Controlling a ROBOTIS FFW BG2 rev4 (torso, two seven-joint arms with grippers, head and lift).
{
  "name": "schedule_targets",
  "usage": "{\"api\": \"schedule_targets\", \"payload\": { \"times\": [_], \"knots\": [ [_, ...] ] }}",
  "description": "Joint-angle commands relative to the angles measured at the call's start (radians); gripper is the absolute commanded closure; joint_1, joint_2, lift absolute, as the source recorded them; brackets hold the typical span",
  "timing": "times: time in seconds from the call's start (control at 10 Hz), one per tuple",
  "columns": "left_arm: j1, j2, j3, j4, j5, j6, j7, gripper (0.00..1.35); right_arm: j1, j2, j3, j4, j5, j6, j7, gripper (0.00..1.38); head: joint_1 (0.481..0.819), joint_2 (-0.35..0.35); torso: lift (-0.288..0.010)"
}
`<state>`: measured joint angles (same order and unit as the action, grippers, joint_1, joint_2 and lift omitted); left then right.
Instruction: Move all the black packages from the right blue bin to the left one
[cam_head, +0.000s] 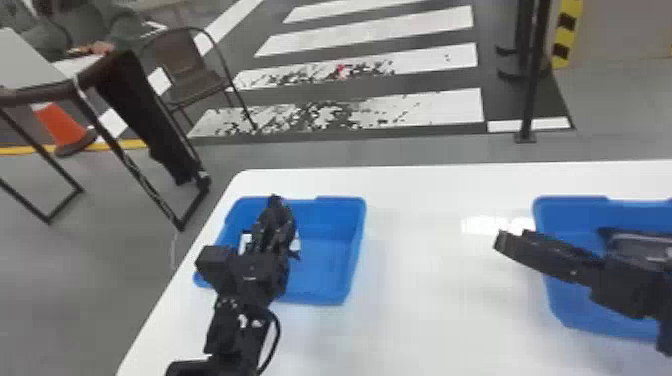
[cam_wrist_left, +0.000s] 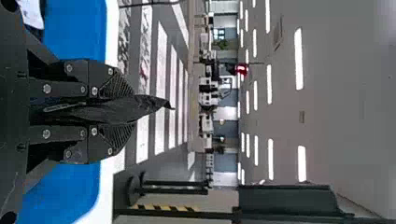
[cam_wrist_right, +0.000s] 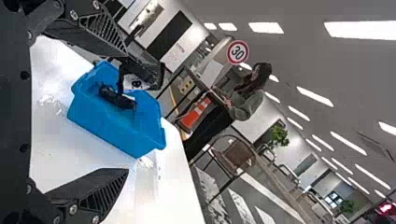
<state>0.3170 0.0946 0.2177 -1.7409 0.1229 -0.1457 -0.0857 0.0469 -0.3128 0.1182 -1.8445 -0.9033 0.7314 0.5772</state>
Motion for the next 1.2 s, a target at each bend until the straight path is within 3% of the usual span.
{"api": "schedule_targets", "payload": {
  "times": [0.0,0.1,0.3,0.4,0.6,0.7,0.9,1.1],
  "knots": [
    [-0.003,-0.006,0.01,0.029,-0.001,-0.019,-0.006,0.19,0.0,0.001,-0.034,-0.047,0.12,0.0,-0.005,0.12,0.695,0.35,-0.154],
    [-0.003,-0.01,-0.006,0.029,0.029,-0.046,-0.012,0.03,0.007,0.003,-0.058,-0.113,0.211,0.029,-0.02,0.11,0.695,0.35,-0.154],
    [0.007,-0.015,-0.066,0.022,0.106,-0.134,-0.031,0.19,0.049,0.018,-0.138,-0.216,0.357,0.0,-0.094,0.12,0.695,0.316,-0.154],
    [0.022,-0.019,-0.098,0.0,0.106,-0.176,-0.04,0.19,0.105,0.049,-0.214,-0.265,0.447,-0.027,-0.171,0.11,0.695,0.27,-0.154],
    [0.051,-0.019,-0.158,-0.037,0.114,-0.195,-0.046,0.2,0.142,0.083,-0.332,-0.243,0.636,-0.034,-0.276,0.11,0.695,0.113,-0.154],
    [0.058,-0.016,-0.178,-0.04,0.136,-0.193,-0.052,0.2,0.11,0.083,-0.354,-0.147,0.664,-0.025,-0.281,0.11,0.695,0.021,-0.154],
    [0.066,-0.013,-0.212,-0.042,0.164,-0.186,-0.06,0.2,0.054,0.077,-0.361,-0.02,0.648,0.015,-0.257,0.11,0.695,-0.069,-0.154],
    [0.068,-0.012,-0.228,-0.042,0.17,-0.164,-0.065,0.2,0.027,0.077,-0.338,0.034,0.642,0.02,-0.244,0.11,0.695,-0.105,-0.154]
  ]
}}
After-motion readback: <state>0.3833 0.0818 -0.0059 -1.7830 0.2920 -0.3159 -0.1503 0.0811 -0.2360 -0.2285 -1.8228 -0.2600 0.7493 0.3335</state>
